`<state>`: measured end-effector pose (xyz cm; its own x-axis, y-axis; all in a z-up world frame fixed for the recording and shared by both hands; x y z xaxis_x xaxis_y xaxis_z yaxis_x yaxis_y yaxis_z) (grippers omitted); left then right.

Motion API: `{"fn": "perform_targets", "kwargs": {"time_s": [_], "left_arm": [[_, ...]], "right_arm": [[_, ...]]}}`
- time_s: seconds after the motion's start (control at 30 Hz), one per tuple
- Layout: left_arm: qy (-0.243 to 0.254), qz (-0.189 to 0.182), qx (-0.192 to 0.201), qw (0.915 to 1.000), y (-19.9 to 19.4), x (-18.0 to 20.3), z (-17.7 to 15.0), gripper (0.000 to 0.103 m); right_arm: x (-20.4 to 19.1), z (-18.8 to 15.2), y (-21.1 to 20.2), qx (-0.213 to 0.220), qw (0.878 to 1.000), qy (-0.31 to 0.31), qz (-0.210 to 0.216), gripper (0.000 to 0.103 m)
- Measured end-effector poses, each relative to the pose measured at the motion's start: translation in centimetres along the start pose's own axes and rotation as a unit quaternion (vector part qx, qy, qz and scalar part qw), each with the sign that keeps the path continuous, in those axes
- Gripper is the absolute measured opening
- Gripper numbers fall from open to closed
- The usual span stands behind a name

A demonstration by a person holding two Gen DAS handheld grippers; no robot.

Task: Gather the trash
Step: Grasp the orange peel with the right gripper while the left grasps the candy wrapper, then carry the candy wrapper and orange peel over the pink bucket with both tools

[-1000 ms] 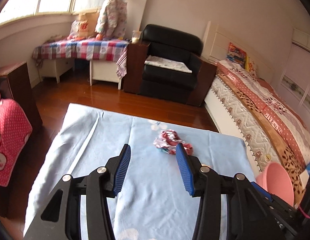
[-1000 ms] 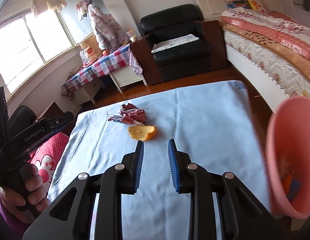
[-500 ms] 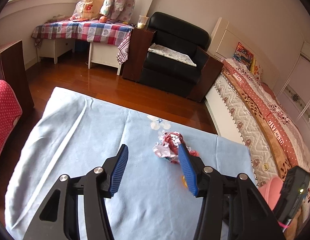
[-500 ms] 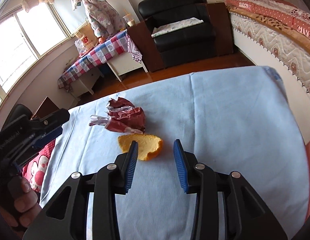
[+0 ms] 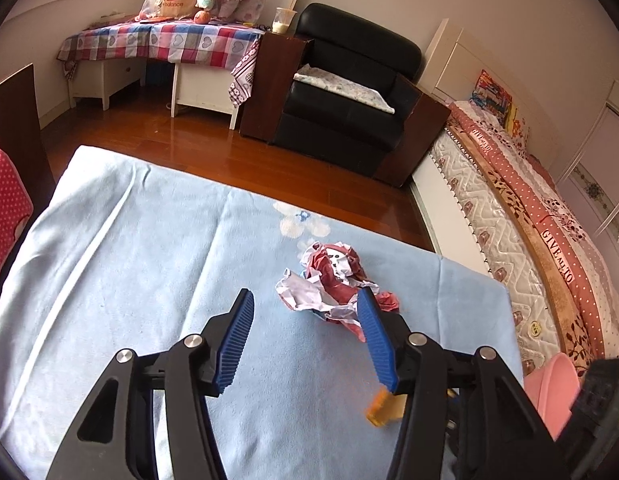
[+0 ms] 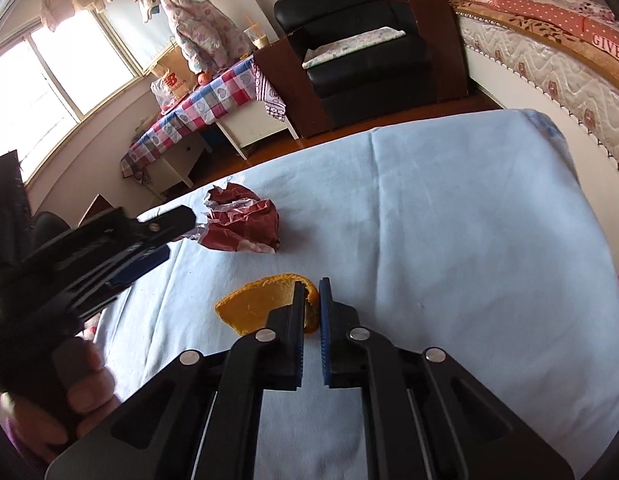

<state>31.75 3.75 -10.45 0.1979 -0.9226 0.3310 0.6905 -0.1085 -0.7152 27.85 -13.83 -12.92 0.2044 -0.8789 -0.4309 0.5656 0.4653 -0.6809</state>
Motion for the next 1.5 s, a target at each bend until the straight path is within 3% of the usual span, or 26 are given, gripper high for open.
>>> {"fn": "perform_targets", "kwargs": {"time_s": [0.17, 0.23, 0.37, 0.43, 0.5, 0.93, 1.5], "left_arm": [[-0.033, 0.005, -0.005, 0.9994, 1.1, -0.6, -0.2, 0.047], [-0.039, 0.005, -0.007, 0.9992, 1.3, -0.6, -0.2, 0.035], [-0.03, 0.011, -0.006, 0.9995, 1.4, -0.4, -0.4, 0.023], [-0.025, 0.008, -0.005, 0.9997, 1.0, -0.2, -0.6, 0.012], [-0.018, 0.005, -0.001, 0.9998, 0.3, -0.1, -0.7, 0.01], [0.047, -0.024, 0.03, 0.9981, -7.9, 2.4, -3.6, 0.007], [0.149, -0.059, 0.054, 0.9857, -16.3, 11.3, -10.3, 0.008]], "right_arm": [[0.5, -0.3, -1.9, 0.008, 1.0, -0.005, -0.01, 0.007], [0.8, -0.6, -2.5, 0.012, 1.0, -0.007, -0.013, 0.007], [1.3, -0.9, -3.8, 0.019, 0.999, -0.011, -0.023, 0.007], [1.5, -1.1, -4.2, 0.02, 0.999, -0.007, -0.025, 0.007], [1.7, -1.3, -4.8, 0.022, 0.999, -0.004, -0.027, 0.007], [1.5, -3.3, -9.6, 0.044, 0.998, -0.007, -0.036, 0.007], [5.6, -6.2, -18.3, 0.09, 0.993, 0.026, -0.072, 0.007]]}}
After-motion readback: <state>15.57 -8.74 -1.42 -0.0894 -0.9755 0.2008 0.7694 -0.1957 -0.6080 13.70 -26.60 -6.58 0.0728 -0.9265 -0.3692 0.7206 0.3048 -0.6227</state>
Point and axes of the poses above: each gripper's, at about its wrist camera, not at the fingertips, and y roughly the way its jaws point, x to its right, z to its top, the point moved 8 cm from there along y, roughly the way its jaws point, and after that the axes turned 1 degree about -y, right-handed, at the moved point
